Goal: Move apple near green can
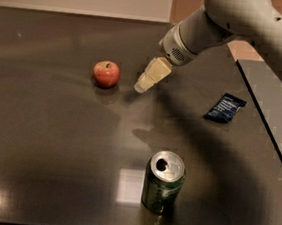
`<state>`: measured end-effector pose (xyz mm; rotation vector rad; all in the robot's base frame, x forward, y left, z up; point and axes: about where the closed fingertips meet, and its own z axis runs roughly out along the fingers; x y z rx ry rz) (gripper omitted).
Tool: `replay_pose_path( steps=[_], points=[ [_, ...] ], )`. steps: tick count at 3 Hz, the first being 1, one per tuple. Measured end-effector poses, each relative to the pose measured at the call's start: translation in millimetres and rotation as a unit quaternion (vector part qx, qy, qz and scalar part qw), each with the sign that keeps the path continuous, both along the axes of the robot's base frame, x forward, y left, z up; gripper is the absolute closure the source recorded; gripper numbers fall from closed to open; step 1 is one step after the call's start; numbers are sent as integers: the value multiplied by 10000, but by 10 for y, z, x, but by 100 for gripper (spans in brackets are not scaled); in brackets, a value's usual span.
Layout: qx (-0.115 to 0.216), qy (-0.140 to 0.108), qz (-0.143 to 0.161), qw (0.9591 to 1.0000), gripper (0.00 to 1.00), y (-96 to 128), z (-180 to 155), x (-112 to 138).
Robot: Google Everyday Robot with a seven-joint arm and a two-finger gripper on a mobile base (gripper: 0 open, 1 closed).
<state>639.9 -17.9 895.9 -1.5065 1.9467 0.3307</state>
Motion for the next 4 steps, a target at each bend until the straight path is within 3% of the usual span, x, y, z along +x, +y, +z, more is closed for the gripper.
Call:
replay_pose_path(
  steps=[2,4],
  points=[
    [159,179,194,9995,0,579,-173,-187],
    [280,277,246,9989,0,965,-236,-186]
  ],
)
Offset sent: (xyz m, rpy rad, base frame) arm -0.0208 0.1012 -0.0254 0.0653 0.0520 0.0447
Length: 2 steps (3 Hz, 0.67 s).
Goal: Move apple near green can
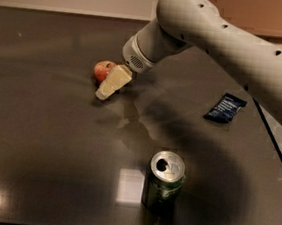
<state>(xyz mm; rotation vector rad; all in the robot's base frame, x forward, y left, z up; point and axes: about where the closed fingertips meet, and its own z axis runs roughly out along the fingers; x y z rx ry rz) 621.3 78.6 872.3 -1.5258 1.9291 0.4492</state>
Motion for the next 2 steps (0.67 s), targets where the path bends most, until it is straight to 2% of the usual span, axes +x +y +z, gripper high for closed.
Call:
replay_pose_path(
  steps=[2],
  points=[
    [-102,-75,-92,9999,0,143,-103,163]
  ],
)
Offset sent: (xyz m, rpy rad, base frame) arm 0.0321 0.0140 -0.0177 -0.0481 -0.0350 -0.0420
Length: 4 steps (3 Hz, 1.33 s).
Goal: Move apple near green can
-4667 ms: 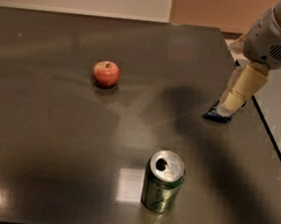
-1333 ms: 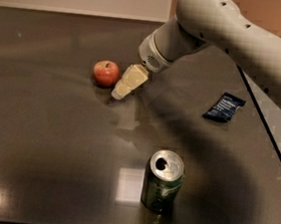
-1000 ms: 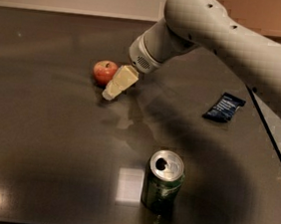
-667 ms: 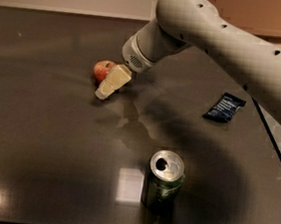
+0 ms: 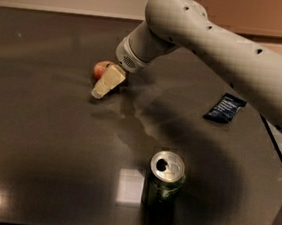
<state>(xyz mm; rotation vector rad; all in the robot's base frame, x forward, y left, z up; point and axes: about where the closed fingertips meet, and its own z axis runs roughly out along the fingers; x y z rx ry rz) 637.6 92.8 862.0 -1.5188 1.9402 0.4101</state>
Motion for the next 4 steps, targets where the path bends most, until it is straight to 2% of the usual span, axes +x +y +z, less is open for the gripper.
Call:
replay_pose_path(
  steps=[1,3,4],
  points=[
    [-112,-29,-73,9999,0,-50,-90,147],
    [-159,102,-77,9998,0,-46,-146,304],
    [-100,173,-19,9998,18,-2,-126,305]
  ],
)
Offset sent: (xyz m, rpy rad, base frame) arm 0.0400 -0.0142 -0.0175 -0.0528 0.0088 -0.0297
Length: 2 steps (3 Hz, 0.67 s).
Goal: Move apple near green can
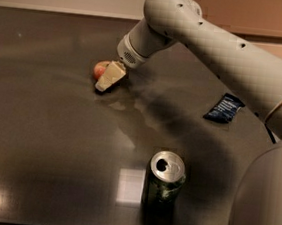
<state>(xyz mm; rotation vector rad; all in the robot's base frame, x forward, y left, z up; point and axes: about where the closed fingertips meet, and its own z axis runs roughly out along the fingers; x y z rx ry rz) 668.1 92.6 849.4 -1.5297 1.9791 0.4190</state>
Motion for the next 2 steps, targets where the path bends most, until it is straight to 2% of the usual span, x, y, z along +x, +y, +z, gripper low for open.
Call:
replay_pose_path(
  steps=[2],
  points=[
    [138,114,101,9998,64,15,49,-109]
  ],
)
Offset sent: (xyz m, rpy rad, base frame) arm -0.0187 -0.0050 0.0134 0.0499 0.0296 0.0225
